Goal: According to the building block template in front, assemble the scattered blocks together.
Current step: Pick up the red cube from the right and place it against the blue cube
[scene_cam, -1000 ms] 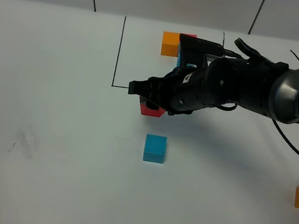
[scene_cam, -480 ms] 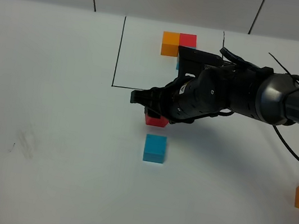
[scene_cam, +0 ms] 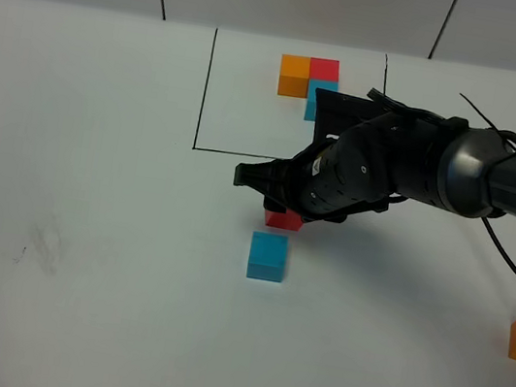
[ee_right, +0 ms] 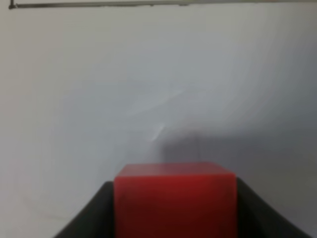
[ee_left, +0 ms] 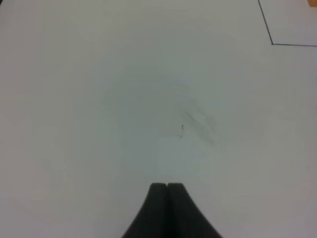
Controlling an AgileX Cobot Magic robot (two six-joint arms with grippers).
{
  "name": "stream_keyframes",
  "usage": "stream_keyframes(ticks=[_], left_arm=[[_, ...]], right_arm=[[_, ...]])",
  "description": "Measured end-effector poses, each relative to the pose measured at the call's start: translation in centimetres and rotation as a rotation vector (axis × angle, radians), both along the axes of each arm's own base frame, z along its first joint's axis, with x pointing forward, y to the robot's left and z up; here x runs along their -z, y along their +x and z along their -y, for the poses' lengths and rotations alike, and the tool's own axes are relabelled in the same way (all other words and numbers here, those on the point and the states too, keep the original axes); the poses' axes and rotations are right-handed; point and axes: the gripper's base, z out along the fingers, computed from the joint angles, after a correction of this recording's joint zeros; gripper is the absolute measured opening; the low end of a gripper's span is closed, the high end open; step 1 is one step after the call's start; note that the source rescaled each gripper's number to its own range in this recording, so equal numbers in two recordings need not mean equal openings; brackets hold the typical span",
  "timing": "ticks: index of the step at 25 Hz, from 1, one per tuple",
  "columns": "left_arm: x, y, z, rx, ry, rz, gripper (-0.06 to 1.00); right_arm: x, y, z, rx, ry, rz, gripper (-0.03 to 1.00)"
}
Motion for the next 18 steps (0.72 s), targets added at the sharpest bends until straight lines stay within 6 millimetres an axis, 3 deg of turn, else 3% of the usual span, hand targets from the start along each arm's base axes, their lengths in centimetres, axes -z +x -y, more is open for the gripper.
stream_keyframes(ticks=[18], left_arm=[[-0.01,0.00,-0.13,-0.009,0.013,0.001,0.00]], right_arm=[[0.13,-0.34,-0.53,0.028,0.005,-0.001,0.43]])
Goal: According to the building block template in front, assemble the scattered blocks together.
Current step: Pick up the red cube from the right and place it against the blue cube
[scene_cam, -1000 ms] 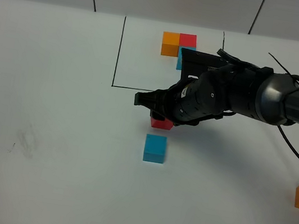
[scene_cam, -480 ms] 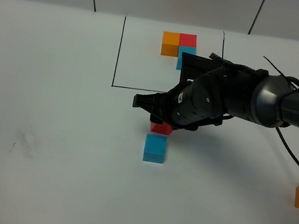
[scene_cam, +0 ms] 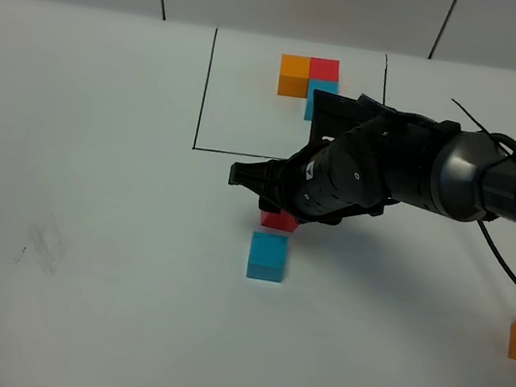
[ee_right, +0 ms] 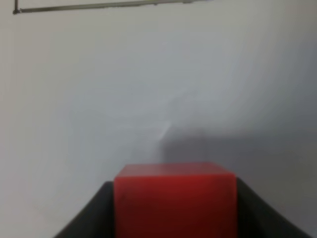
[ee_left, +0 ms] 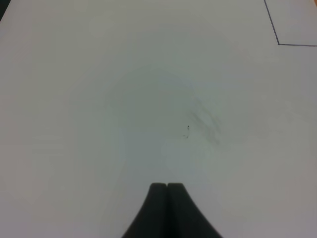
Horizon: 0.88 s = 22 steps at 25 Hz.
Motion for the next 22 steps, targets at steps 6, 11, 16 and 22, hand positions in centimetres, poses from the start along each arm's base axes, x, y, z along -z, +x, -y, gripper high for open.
stream_keyframes(ticks=[6,11,16,22], left_arm=[[0.0,0.0,0.0,0.000,0.000,0.000,0.00],[0.0,0.0,0.0,0.000,0.001,0.000,0.00],[0.0,0.0,0.0,0.000,0.001,0.000,0.00],[0.0,0.0,0.0,0.000,0.001,0.000,0.00]], right_arm=[[1.3,-0.1,0.1,-0.002,-0.039,-0.040,0.43],[1.7,-0.5,-0.3,-0.006,-0.042,-0.051,0.43],[2.3,-1.0,-1.1,0.004,-0.038,-0.070,0.43],[2.0,-0.9,-1.3,0.025,-0.041,-0.088,0.43]])
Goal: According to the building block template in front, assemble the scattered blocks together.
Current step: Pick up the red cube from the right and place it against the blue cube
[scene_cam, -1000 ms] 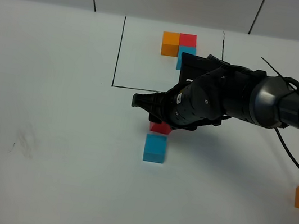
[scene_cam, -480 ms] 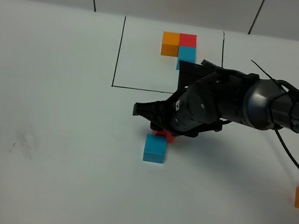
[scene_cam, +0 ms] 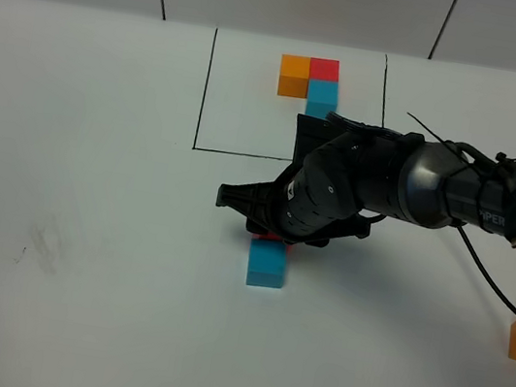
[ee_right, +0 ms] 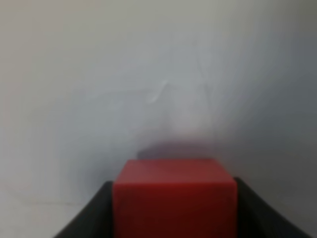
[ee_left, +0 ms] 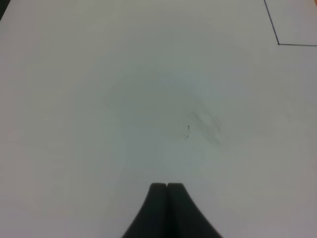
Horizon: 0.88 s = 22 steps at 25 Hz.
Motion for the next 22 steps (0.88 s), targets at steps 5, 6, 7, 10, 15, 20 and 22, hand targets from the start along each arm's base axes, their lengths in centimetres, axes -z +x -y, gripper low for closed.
stream_keyframes(ticks=[5,6,7,10,15,20,22], left_arm=[[0.00,0.00,0.00,0.000,0.000,0.000,0.00],[0.00,0.00,0.00,0.000,0.000,0.000,0.00],[0.00,0.00,0.00,0.000,0.000,0.000,0.00],[0.00,0.00,0.00,0.000,0.000,0.000,0.00],[0.00,0.00,0.00,0.000,0.000,0.000,0.00],[0.00,0.00,0.00,0.000,0.000,0.000,0.00],[0.00,0.00,0.00,0.000,0.000,0.000,0.00]], right_arm=[[-0.05,0.01,0.06,0.024,-0.006,-0.013,0.43],[-0.04,-0.04,0.02,0.027,-0.008,-0.014,0.43],[-0.04,-0.05,0.02,0.027,-0.012,-0.012,0.43],[-0.07,-0.26,-0.25,0.027,-0.017,-0.005,0.43],[0.27,-0.28,-0.41,0.036,-0.022,-0.004,0.43],[0.48,-0.17,-0.51,0.038,-0.022,-0.003,0.43],[0.53,-0.13,-0.55,0.039,-0.021,-0.004,0.43]])
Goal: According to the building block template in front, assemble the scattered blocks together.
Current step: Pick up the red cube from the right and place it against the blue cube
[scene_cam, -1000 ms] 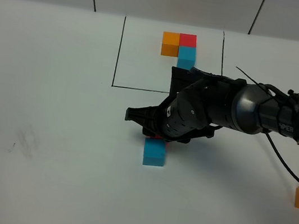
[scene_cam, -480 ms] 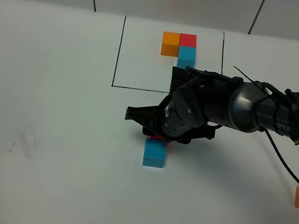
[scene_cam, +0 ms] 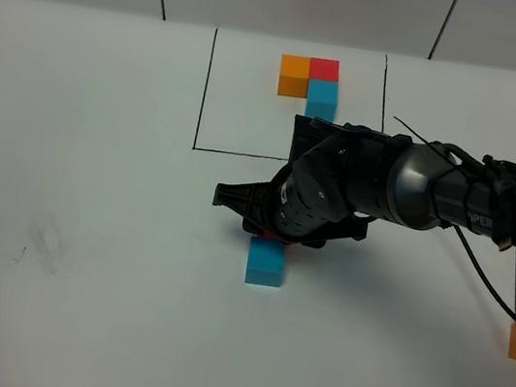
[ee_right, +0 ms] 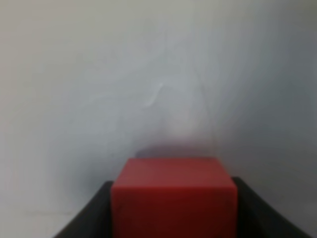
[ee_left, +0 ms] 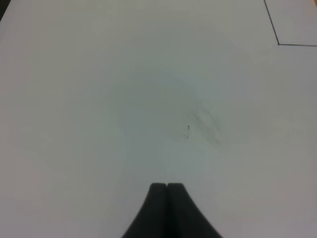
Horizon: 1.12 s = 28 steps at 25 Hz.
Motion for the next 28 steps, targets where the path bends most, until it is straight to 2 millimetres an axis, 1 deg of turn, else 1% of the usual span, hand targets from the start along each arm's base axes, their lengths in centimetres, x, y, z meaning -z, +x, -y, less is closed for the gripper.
stream_keyframes(ticks=[9,24,28], left_arm=[[0.0,0.0,0.0,0.000,0.000,0.000,0.00],[0.0,0.0,0.0,-0.001,0.001,0.000,0.00],[0.0,0.0,0.0,-0.001,0.001,0.000,0.00]], right_arm=[[1.5,0.3,-0.2,-0.006,-0.018,-0.009,0.43],[1.5,0.1,-0.5,-0.022,-0.022,-0.005,0.43],[1.5,0.0,-0.5,-0.052,-0.033,0.002,0.43]])
